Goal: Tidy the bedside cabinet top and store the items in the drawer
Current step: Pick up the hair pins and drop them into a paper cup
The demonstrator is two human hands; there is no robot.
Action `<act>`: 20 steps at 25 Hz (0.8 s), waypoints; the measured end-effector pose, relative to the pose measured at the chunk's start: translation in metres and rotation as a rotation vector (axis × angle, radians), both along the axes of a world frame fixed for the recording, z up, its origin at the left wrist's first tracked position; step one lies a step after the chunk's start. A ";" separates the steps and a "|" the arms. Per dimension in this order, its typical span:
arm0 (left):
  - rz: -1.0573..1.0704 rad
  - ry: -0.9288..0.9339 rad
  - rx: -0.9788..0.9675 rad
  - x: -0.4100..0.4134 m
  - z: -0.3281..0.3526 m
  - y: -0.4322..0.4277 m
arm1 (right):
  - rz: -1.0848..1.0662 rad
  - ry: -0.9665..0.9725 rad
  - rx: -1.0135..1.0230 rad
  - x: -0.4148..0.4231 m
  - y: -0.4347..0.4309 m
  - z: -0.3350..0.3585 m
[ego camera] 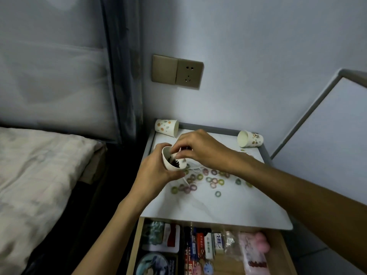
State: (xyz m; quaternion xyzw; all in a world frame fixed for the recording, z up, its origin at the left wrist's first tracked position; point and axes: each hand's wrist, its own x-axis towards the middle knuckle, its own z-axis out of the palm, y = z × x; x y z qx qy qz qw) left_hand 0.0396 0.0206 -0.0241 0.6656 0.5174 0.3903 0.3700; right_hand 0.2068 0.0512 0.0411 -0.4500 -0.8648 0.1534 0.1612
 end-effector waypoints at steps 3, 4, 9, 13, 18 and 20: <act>-0.032 -0.012 -0.018 0.010 0.000 -0.012 | -0.296 0.242 -0.038 0.028 -0.027 -0.005; -0.060 -0.016 -0.014 0.014 0.000 -0.017 | -0.386 0.288 -0.119 0.036 -0.038 -0.008; -0.237 -0.102 -0.058 0.044 -0.002 -0.055 | -0.489 0.509 -0.474 0.065 -0.099 -0.030; -0.430 -0.061 -0.122 0.067 0.000 -0.086 | -0.561 0.485 -0.412 0.093 -0.145 -0.046; -0.282 0.286 -0.065 0.091 -0.011 -0.124 | -0.616 0.275 -0.288 0.127 -0.195 -0.071; -0.301 0.415 -0.075 0.105 -0.018 -0.139 | -0.620 0.236 -0.281 0.137 -0.211 -0.084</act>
